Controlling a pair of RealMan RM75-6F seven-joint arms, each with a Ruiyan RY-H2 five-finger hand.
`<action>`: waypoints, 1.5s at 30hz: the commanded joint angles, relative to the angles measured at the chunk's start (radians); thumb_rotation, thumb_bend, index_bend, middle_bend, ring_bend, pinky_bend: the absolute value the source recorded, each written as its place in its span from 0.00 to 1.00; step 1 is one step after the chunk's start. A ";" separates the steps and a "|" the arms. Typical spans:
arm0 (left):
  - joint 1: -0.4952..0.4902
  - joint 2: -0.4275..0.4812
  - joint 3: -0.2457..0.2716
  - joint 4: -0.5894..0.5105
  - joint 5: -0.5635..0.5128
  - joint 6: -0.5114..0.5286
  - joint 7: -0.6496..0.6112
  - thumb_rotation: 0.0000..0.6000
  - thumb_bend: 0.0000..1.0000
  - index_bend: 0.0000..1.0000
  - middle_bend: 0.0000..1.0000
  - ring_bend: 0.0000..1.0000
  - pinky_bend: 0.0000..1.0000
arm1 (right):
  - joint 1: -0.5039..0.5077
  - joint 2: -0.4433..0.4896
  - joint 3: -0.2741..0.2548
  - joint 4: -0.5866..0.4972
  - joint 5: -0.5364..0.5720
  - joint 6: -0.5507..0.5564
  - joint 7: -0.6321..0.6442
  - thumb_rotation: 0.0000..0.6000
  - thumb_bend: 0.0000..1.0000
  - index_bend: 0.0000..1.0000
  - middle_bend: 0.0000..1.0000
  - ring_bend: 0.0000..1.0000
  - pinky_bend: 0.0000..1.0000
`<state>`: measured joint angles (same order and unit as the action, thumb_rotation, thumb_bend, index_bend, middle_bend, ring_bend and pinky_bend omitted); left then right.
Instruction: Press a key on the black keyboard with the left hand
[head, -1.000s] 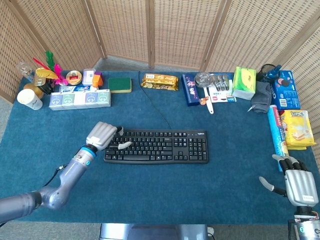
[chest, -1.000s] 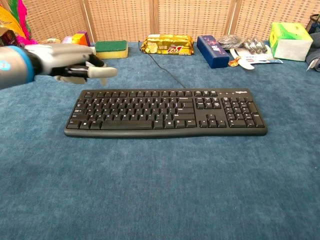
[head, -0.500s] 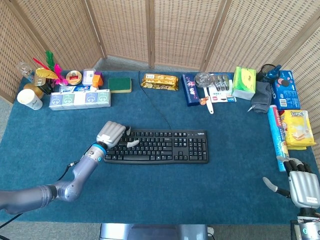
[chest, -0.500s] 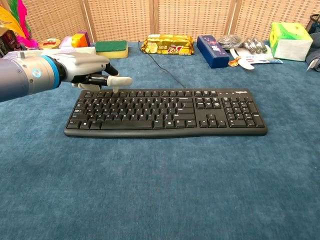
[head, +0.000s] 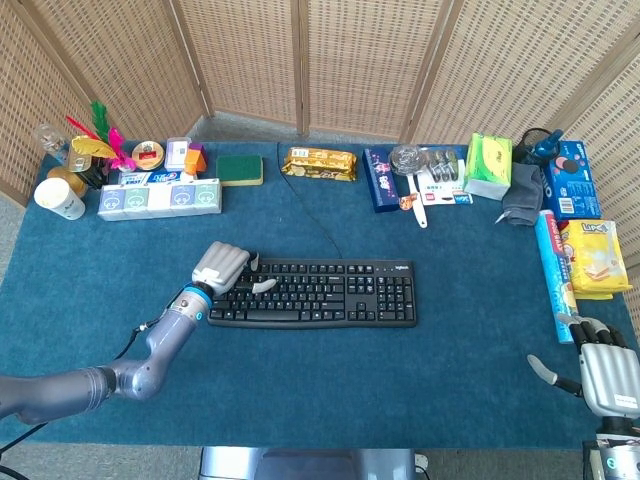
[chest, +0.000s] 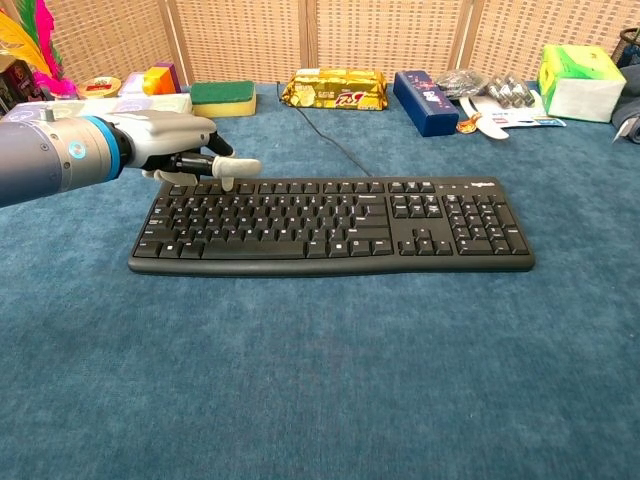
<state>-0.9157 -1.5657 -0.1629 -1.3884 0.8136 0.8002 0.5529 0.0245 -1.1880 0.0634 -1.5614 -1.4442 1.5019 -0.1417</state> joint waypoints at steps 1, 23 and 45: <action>-0.003 0.000 0.001 0.002 -0.001 0.003 -0.007 0.00 0.12 0.39 1.00 0.85 0.79 | -0.001 0.001 0.000 -0.001 0.000 0.002 -0.002 0.00 0.19 0.22 0.28 0.23 0.22; 0.213 0.241 0.057 -0.363 0.266 0.336 -0.168 0.00 0.12 0.39 0.72 0.56 0.61 | 0.026 -0.012 0.011 0.011 -0.017 -0.020 0.013 0.00 0.19 0.22 0.28 0.23 0.21; 0.733 0.430 0.366 -0.435 0.718 0.889 -0.315 0.00 0.12 0.39 0.67 0.54 0.52 | 0.070 -0.038 0.009 -0.005 -0.068 -0.038 -0.011 0.00 0.19 0.22 0.28 0.23 0.21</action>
<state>-0.2071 -1.1376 0.1921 -1.8403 1.5151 1.6671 0.2525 0.0936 -1.2260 0.0718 -1.5660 -1.5119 1.4643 -0.1521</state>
